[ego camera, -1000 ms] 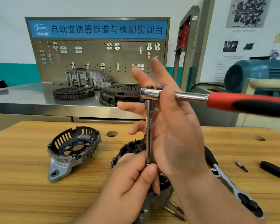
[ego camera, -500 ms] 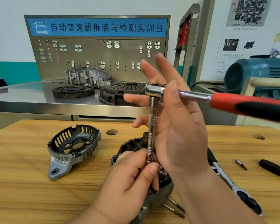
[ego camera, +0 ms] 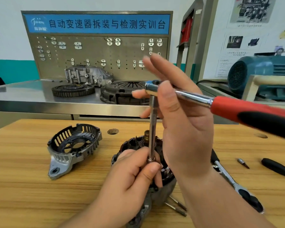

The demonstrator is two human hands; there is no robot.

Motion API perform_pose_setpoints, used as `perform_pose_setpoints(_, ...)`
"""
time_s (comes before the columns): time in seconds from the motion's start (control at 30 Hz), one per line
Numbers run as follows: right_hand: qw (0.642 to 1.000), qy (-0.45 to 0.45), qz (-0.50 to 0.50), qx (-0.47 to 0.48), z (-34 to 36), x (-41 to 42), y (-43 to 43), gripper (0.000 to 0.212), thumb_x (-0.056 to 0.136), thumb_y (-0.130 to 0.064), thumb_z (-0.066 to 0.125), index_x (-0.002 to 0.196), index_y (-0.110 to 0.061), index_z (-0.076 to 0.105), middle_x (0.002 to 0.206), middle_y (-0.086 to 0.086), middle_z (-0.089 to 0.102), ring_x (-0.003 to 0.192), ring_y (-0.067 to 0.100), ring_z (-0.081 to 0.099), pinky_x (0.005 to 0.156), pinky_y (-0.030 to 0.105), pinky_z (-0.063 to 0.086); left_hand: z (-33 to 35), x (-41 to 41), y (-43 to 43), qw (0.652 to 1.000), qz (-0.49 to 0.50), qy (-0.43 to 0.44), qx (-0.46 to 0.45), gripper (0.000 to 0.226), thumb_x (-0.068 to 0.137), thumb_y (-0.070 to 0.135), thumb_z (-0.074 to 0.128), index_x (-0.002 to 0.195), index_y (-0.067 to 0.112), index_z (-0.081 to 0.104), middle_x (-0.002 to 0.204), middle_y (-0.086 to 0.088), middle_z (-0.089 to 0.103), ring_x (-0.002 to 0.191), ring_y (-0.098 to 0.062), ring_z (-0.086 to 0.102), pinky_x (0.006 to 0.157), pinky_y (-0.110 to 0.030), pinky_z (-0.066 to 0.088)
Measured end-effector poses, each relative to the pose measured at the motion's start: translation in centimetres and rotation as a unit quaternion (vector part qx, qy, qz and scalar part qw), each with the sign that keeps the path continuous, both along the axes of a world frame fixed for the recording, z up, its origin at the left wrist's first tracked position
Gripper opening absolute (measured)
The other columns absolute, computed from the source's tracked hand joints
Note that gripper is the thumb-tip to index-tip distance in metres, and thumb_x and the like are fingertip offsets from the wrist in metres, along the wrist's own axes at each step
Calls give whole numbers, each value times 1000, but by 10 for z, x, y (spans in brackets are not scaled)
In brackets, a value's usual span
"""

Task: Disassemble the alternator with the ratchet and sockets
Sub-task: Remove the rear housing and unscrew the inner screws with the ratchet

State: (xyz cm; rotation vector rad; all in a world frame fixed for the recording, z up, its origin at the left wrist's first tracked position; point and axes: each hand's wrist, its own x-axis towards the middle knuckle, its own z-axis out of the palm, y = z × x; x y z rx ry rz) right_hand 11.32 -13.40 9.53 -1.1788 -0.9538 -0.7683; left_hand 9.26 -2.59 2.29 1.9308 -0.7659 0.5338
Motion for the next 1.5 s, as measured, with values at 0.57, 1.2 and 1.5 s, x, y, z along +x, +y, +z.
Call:
perform_pose_setpoints(0.57, 960, 201, -17, -194, 7, 22, -9, 29, 102, -7, 39, 126, -8, 54, 102, 6, 55, 107, 27, 62, 60, 14, 44, 4, 3, 3, 998, -41, 34, -24, 25, 88, 45, 40, 88, 29, 61, 70, 15, 66, 77, -22, 60, 78, -41, 43)
perform_pose_setpoints(1.2, 981, 119, 151, 3, 4, -4, 3, 37, 93, -44, 41, 119, -23, 58, 110, -1, 69, 65, 16, 68, 51, 26, 50, 1, 2, 1, 999, -39, 18, -28, 28, 87, 48, 41, 100, 30, 59, 71, 17, 67, 78, -16, 61, 76, -36, 40)
perform_pose_setpoints(1.5, 967, 90, -114, -211, 9, 9, -5, 102, 78, -84, 8, 128, -8, 55, 122, 17, 63, 98, 37, 64, 51, 14, 47, 0, 4, 2, 999, -27, 10, -24, 28, 87, 46, 42, 90, 26, 61, 70, 13, 66, 74, -18, 58, 73, -33, 37)
